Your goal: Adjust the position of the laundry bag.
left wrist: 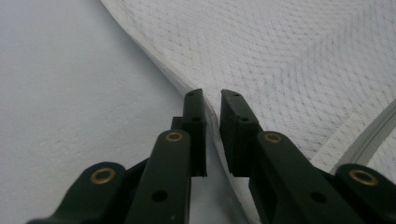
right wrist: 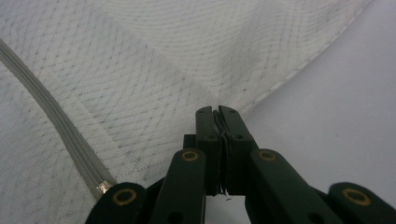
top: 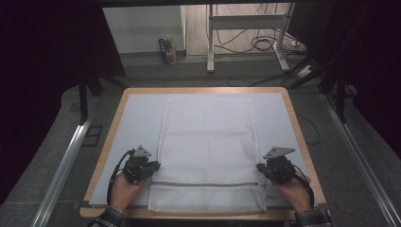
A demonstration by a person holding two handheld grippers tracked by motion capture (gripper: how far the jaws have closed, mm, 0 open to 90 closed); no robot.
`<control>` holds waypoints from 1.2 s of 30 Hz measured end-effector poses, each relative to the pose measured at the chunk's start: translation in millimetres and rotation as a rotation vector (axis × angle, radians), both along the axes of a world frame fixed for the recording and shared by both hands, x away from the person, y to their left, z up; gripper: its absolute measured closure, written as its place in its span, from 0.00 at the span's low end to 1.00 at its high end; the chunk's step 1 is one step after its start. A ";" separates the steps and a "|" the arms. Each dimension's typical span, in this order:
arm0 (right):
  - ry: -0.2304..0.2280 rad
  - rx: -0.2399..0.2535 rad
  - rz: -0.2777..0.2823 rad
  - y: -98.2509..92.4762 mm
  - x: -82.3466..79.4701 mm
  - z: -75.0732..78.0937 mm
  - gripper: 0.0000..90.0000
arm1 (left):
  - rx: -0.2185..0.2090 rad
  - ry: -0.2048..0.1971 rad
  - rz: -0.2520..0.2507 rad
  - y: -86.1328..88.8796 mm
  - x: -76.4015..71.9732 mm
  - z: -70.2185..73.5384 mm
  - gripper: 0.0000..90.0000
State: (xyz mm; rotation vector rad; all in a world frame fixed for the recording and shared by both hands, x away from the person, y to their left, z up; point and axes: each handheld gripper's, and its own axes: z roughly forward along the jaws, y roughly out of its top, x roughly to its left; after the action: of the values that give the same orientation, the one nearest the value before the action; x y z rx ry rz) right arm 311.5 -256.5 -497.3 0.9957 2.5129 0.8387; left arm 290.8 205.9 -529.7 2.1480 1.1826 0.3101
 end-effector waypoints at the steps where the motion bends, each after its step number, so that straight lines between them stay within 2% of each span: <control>1: -0.001 0.002 -0.001 -0.2 0.1 -0.1 0.94 | 0.003 -0.005 0.002 0.2 0.0 0.2 0.86; 6: -0.022 0.011 -0.008 -1.7 1.4 -0.3 0.83 | -0.001 -0.018 0.008 1.4 0.2 0.3 0.73; 7: -0.022 0.011 -0.008 -1.7 1.4 -0.3 0.83 | 0.001 -0.020 0.009 1.4 0.2 0.1 0.73; 10: -0.028 0.008 -0.001 -1.0 2.0 -0.9 0.74 | 0.022 -0.034 0.008 0.3 -0.5 0.2 0.62; 16: -0.041 0.017 -0.002 -0.5 1.6 -0.2 0.64 | 0.024 -0.068 0.013 -1.6 -4.3 1.9 0.45; 23: -0.046 0.030 0.001 -2.5 -4.6 1.5 0.53 | -0.005 -0.072 0.009 -2.8 -12.7 2.9 0.30; 26: -0.051 0.041 -0.006 -6.1 -9.3 1.8 0.43 | -0.012 -0.060 0.000 -4.8 -18.0 1.3 0.21; 30: -0.049 0.064 -0.015 -11.2 -12.9 1.1 0.33 | 0.023 -0.067 -0.008 -8.4 -23.7 1.1 0.12; 33: -0.041 0.088 -0.012 -14.2 -14.7 0.3 0.26 | 0.044 -0.076 -0.033 -10.0 -27.4 1.6 0.07; 36: -0.033 0.106 -0.008 -15.3 -16.9 -1.4 0.21 | 0.051 -0.089 -0.048 -9.5 -30.9 2.3 0.04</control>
State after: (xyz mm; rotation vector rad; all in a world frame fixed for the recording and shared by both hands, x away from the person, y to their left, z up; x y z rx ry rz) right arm 294.6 -271.8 -498.7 1.0153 2.4581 0.9863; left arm 259.9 196.4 -527.4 2.1793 1.0817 0.4144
